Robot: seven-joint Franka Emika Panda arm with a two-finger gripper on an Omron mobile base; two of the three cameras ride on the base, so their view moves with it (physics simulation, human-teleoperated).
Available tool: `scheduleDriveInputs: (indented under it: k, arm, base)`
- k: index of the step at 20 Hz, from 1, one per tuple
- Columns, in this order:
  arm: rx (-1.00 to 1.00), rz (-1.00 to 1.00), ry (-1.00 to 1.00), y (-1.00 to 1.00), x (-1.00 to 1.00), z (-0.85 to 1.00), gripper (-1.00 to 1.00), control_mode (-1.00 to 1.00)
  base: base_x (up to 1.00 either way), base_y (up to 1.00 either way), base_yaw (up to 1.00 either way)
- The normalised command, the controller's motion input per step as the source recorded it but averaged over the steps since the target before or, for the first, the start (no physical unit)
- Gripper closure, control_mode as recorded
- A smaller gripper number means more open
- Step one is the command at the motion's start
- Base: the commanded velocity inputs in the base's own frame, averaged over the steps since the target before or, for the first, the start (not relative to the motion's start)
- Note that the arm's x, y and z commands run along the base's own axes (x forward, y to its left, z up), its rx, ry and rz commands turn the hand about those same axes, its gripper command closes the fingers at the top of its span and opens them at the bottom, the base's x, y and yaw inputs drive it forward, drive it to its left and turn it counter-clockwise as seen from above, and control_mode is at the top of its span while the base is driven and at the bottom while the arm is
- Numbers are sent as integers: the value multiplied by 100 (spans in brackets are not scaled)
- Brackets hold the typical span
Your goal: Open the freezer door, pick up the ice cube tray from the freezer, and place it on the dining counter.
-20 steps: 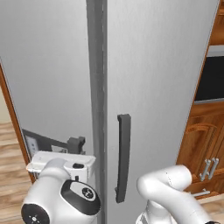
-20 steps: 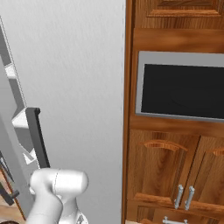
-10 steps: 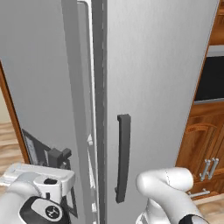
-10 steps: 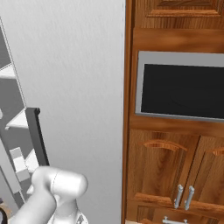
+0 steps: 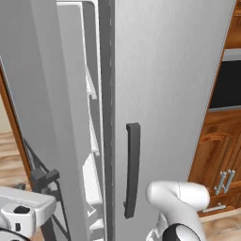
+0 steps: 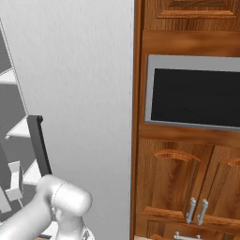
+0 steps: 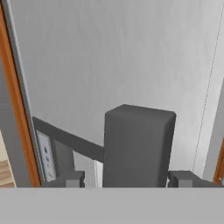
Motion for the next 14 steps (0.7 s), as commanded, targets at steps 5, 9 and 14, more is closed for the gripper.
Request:
scheduleDriveInputs:
  k: [5, 9, 14]
  arm:
    - [0, 0, 0, 59, -8, 0, 100, -100]
    - [0, -1, 0, 58, -4, 0, 100, -100]
    - [0, -2, 0, 46, -1, 0, 100, -100]
  base:
    - [0, 0, 0]
    - [0, 0, 0]
    - [0, 0, 0]
